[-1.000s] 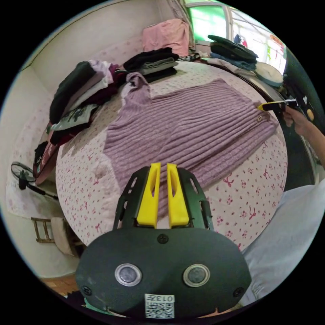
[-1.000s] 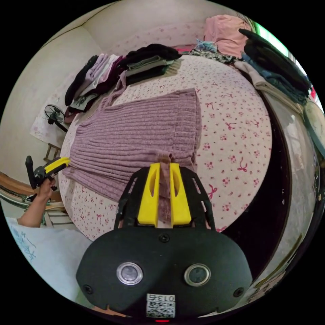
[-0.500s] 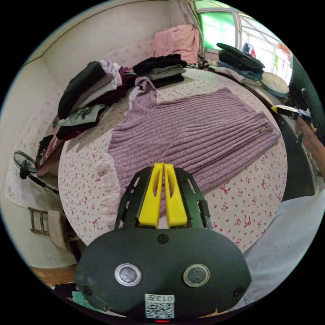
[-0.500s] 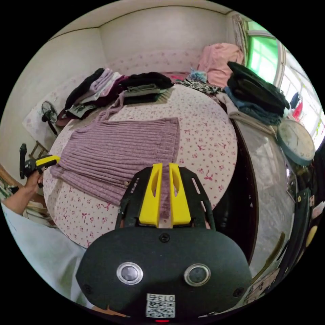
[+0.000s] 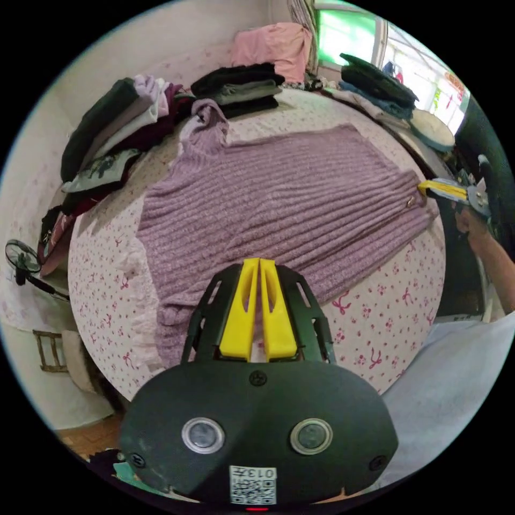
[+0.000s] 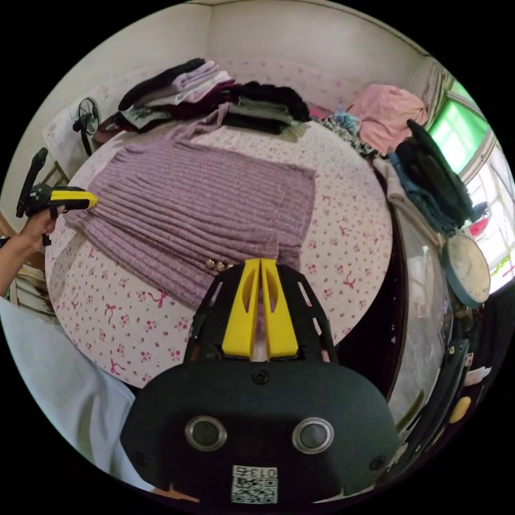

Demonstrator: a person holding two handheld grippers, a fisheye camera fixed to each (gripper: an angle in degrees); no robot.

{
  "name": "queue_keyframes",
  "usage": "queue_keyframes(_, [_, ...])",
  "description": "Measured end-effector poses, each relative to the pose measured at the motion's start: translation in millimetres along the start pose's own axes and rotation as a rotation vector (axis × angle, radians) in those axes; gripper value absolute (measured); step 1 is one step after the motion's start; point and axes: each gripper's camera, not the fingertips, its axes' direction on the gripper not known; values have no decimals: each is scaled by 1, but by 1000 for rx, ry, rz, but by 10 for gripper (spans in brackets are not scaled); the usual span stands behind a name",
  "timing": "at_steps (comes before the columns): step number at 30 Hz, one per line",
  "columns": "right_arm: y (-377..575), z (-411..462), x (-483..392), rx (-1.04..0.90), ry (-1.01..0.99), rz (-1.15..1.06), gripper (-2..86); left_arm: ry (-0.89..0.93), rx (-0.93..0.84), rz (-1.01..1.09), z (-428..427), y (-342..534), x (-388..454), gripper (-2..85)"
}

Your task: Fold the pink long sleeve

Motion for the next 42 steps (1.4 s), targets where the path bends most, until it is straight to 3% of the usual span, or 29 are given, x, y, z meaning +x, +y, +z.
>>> queue_keyframes(2, [-6,-13,-2,85,5,-14,-1,-28,67,-1,-9,-8,-2,-3])
queue_keyframes(4, [-12,-13,-6,102,-27,-40,-1,-20,26,35,-3,-24,-2,-3])
queue_keyframes(7, [-21,8,-1,-12,-45,-6,-1,-39,-109,37,18,-33,-10,-2])
queue_keyframes(9, [-22,21,11,-114,-99,29,-1,11,-56,3,14,-30,-23,-2])
queue_keyframes(12, [-20,3,36,-5,-160,114,0,90,-24,-60,3,-26,-49,-1])
queue_keyframes(16, [-23,-14,72,131,-121,146,2,-14,55,-170,-18,-28,-98,4])
queue_keyframes(23, [-104,23,96,65,-123,-22,25,71,80,-266,-7,-108,-168,60])
queue_keyframes(35, [-243,88,101,-25,-200,-329,85,111,-116,-88,55,-247,-191,126])
queue_keyframes(42, [-261,104,108,-177,-286,-374,34,96,-113,-18,54,-254,-192,25])
